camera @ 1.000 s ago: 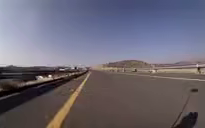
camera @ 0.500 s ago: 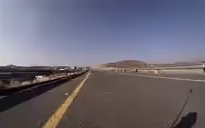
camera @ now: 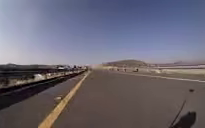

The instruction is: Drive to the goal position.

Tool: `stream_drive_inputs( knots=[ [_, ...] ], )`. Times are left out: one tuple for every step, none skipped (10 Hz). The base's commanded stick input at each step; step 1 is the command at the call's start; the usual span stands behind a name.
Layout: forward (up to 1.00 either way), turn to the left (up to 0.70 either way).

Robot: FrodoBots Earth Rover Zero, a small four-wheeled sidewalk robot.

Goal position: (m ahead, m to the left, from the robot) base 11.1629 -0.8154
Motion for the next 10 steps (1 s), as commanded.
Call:
stream_drive_inputs(
  knots=[
    [0.85,0.00],
    [0.85,0.00],
    [0.85,0.00],
    [0.85,0.00],
    [0.85,0.00],
    [0.85,0.00],
    [0.85,0.00],
    [0.85,0.00],
    [0.85,0.00],
    [0.85,0.00]
  ],
)
